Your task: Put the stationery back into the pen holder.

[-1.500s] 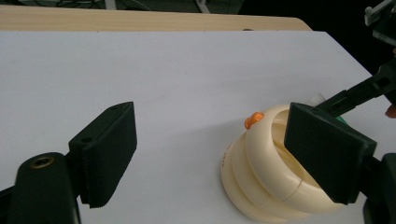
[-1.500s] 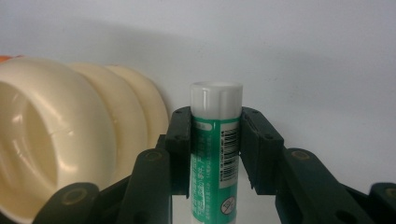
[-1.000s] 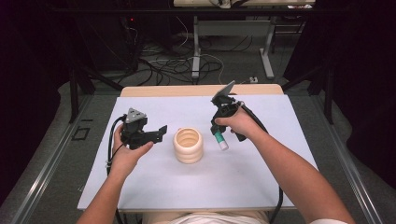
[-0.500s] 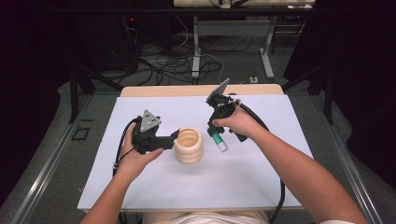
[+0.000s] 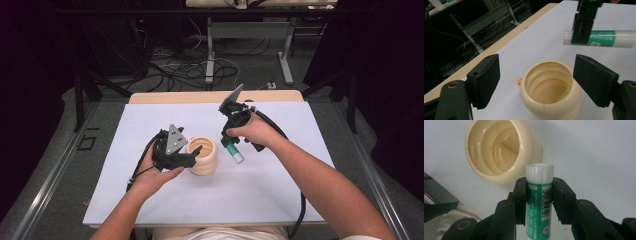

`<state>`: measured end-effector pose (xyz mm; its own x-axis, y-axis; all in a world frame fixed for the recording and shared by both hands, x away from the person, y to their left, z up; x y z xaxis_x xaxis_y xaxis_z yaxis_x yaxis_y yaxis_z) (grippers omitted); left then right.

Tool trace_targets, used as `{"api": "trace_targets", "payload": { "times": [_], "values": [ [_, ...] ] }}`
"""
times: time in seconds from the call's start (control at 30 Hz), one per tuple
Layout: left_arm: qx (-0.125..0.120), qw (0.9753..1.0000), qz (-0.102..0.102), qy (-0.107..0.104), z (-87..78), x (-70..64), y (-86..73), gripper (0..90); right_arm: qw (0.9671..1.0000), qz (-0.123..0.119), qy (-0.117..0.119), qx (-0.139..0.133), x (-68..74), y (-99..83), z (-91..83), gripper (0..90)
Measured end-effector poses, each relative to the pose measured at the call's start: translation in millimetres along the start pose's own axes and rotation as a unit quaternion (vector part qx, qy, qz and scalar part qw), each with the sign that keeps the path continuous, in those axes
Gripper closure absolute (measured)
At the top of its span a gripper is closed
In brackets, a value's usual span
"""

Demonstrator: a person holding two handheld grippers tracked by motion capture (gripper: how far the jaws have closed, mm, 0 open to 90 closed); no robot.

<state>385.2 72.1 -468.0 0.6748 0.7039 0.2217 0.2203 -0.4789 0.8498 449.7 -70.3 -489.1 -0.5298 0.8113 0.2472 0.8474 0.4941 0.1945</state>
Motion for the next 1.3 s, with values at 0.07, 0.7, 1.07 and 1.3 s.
{"api": "trace_targets", "payload": {
  "times": [0.07,0.7,1.07,1.3],
  "values": [
    [0.000,0.9999,0.008,-0.009,-0.7,-6.3,2.8,22.6,1.0000,-0.004,0.000,0.001,-0.3,-0.2,-0.7,66.0],
    [-0.019,0.9892,0.142,-0.032,-0.2,-57.5,16.6,25.7,0.9997,-0.018,0.011,0.011,2.9,-6.9,-5.7,65.9],
    [-0.011,0.9789,0.199,-0.043,3.0,-76.9,13.4,26.6,0.9994,-0.025,0.016,0.020,10.7,-9.1,-4.2,66.0],
    [-0.018,0.9693,0.241,-0.046,5.0,-84.5,10.8,30.1,0.9988,-0.037,0.017,0.028,14.3,-10.4,-2.1,65.9]
  ]
}}
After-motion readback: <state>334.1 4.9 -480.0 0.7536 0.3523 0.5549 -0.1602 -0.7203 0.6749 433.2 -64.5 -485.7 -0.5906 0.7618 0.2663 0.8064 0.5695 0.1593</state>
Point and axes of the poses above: each handheld gripper's, and its own axes: z roughly forward along the jaws, y roughly out of its top, x roughly to its left, the point moved 8 cm from there along z, roughly forward along the jaws, and after that the axes turned 3 degrees about -z, right-handed, at the moved point
